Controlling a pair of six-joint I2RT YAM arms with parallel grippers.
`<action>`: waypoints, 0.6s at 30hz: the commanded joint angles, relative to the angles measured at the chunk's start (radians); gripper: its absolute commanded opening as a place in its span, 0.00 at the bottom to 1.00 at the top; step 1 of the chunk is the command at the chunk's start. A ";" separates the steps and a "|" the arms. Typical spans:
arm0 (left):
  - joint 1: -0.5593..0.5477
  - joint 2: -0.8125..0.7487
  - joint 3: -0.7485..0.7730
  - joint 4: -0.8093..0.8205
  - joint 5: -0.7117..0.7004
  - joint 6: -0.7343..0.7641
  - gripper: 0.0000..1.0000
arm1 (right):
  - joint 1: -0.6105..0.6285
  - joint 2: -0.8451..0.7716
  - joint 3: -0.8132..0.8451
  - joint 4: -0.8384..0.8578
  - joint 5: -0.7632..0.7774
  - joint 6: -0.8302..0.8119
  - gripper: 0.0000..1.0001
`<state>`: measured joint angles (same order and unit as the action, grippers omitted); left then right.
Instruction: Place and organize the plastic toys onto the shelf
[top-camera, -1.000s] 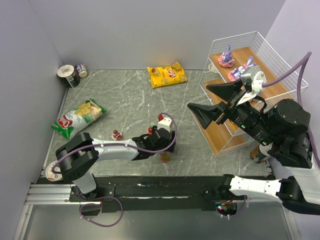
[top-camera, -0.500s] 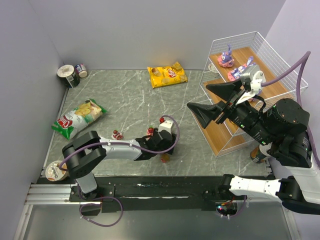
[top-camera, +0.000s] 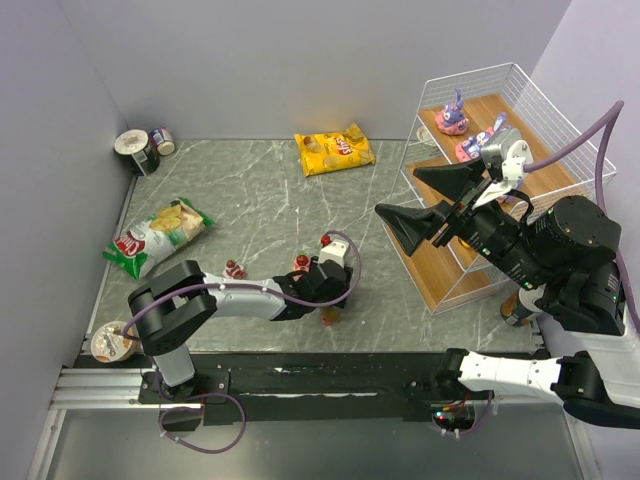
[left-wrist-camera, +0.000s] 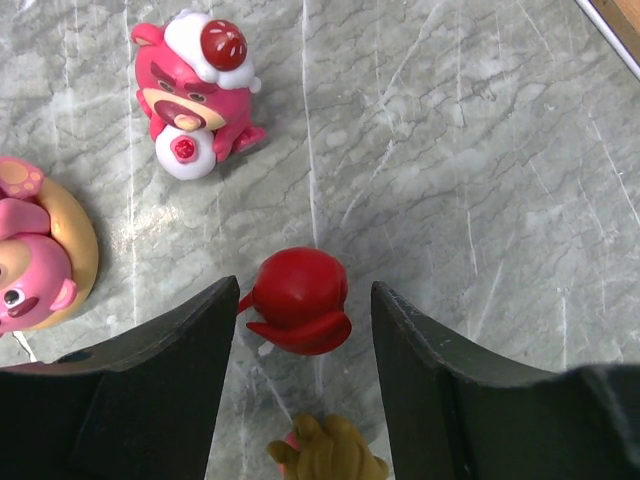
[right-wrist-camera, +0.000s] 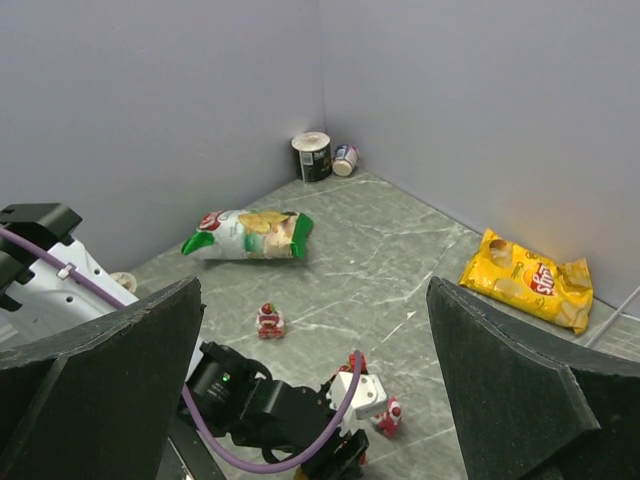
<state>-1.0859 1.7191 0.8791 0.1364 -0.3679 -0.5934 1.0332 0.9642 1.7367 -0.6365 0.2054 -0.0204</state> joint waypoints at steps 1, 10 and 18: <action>0.000 0.013 0.037 0.043 -0.016 0.010 0.59 | -0.004 0.004 0.037 0.012 0.019 -0.009 1.00; -0.002 0.013 0.044 0.046 -0.032 0.020 0.35 | -0.002 0.008 0.040 0.012 0.022 -0.013 1.00; 0.000 -0.021 0.093 0.000 0.004 0.059 0.04 | -0.004 0.010 0.060 0.008 0.029 -0.016 1.00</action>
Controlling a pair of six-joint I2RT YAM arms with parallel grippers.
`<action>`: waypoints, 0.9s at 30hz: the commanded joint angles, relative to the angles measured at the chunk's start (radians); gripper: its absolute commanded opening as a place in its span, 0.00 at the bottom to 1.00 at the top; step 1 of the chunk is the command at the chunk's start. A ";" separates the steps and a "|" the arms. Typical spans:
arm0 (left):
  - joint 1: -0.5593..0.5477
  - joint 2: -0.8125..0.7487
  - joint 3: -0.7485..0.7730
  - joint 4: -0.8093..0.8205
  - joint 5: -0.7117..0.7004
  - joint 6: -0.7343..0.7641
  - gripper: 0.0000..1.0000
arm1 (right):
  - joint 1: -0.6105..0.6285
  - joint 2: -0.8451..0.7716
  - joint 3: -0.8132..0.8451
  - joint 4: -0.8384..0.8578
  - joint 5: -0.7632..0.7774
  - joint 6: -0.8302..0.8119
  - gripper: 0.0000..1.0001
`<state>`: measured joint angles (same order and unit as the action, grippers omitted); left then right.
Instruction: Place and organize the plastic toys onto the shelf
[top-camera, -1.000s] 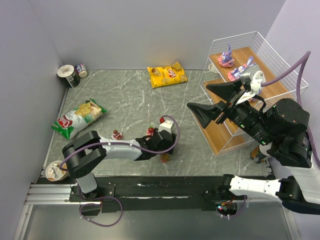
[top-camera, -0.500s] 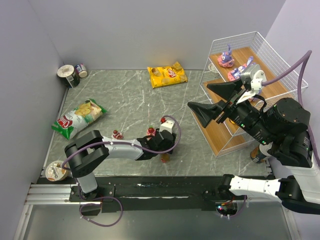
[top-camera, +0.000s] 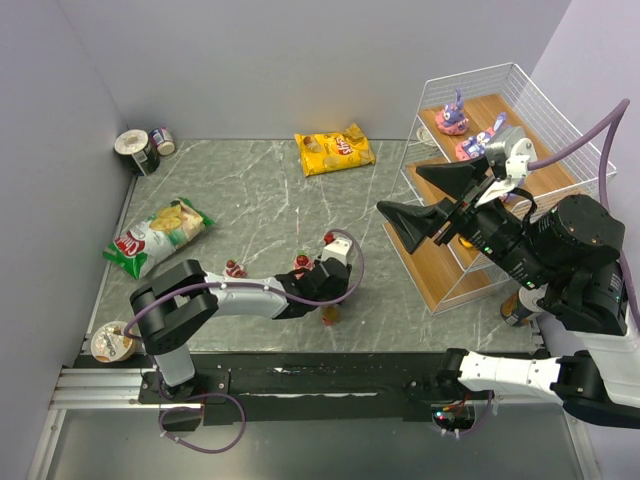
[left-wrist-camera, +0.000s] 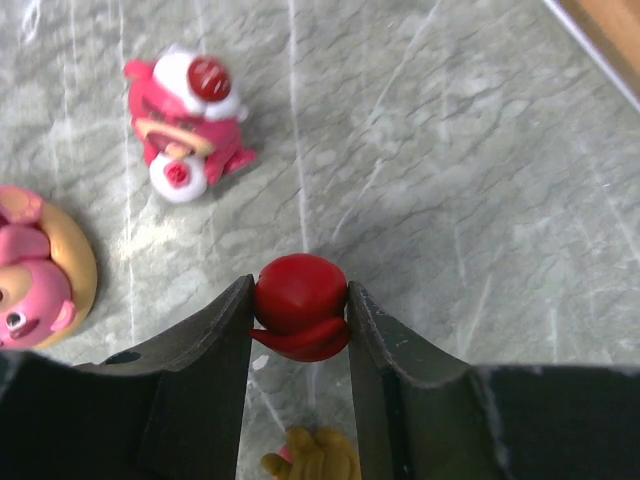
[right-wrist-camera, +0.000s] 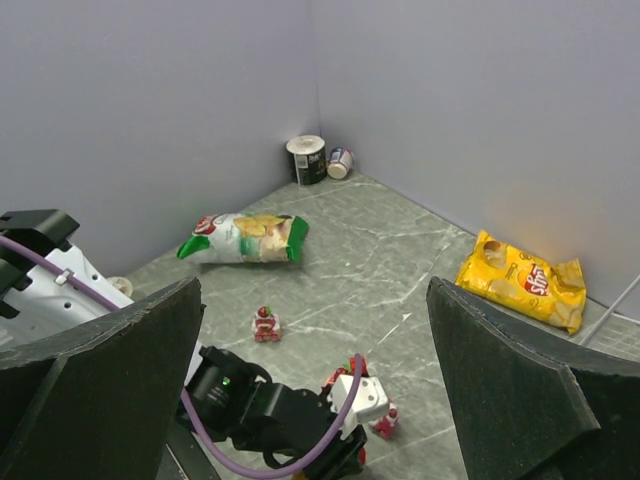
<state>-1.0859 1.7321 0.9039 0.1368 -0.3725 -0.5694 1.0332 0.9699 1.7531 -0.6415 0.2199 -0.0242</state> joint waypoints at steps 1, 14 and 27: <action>0.000 -0.045 0.094 -0.023 0.018 0.057 0.02 | -0.002 0.003 0.045 0.013 0.015 -0.013 1.00; 0.032 -0.082 0.502 -0.299 0.280 0.287 0.01 | -0.004 -0.019 0.077 0.026 0.019 -0.029 1.00; 0.044 0.153 1.072 -0.562 0.504 0.499 0.04 | -0.002 -0.051 0.072 0.062 0.024 -0.036 1.00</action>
<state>-1.0435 1.8034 1.8481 -0.3229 0.0368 -0.1627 1.0332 0.9325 1.8000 -0.6331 0.2287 -0.0502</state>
